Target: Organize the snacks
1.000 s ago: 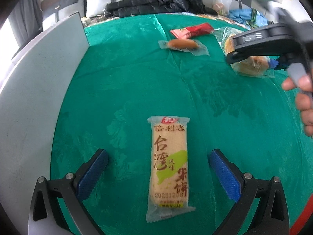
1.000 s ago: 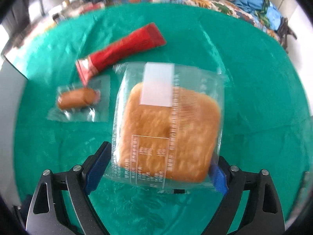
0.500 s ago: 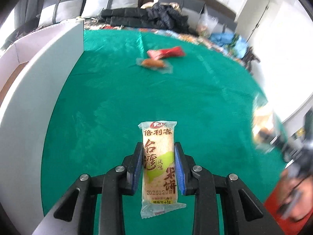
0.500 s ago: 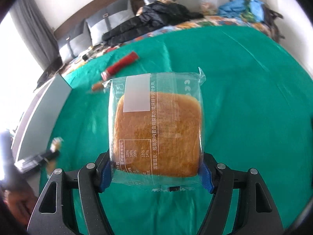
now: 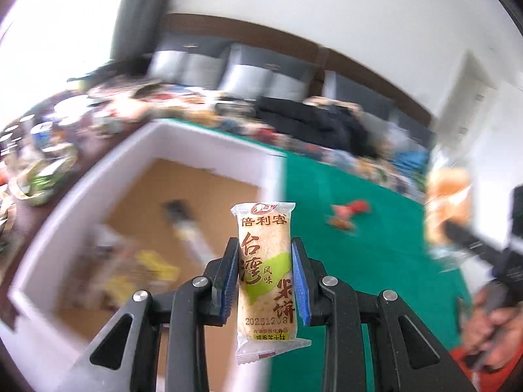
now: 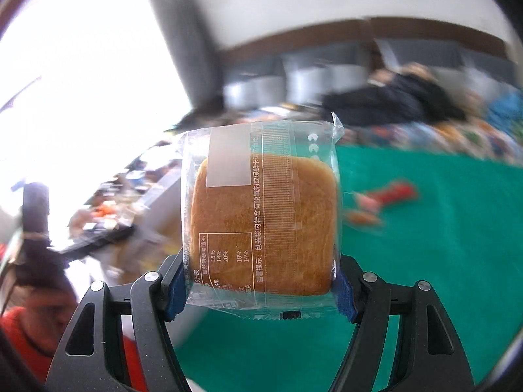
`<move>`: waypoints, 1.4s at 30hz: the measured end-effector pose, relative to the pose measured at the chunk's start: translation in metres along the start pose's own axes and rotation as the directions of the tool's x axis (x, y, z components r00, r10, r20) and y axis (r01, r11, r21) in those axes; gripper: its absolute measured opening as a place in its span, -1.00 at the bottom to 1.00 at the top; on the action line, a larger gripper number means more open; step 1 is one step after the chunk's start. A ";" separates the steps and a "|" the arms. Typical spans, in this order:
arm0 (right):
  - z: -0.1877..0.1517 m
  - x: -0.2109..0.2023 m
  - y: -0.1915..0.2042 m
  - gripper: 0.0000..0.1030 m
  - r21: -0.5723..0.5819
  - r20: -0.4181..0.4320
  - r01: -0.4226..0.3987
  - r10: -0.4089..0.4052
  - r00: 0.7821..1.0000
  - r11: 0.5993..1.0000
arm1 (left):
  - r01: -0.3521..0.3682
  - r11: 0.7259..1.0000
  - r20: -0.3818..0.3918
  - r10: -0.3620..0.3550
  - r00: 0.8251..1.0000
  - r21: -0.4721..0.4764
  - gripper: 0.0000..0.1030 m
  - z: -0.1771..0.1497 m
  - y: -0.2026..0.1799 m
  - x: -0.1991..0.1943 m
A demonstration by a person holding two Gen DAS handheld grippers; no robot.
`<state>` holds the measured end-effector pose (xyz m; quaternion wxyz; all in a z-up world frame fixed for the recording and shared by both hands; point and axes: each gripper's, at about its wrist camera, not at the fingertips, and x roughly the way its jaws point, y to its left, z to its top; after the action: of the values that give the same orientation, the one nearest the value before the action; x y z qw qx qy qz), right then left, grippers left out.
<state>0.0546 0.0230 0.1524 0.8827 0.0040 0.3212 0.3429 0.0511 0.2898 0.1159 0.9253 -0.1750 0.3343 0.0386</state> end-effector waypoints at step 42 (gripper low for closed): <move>-0.168 0.016 -0.287 0.69 0.114 -0.257 0.623 -0.583 0.771 0.774 | 0.060 0.933 -0.266 0.039 0.963 0.355 0.99 -0.137 -0.222 0.242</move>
<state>0.1408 -0.2222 -0.0550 0.9029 -0.0499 0.4269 0.0062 0.1973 0.0230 -0.0691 0.8878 -0.0080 0.4571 -0.0523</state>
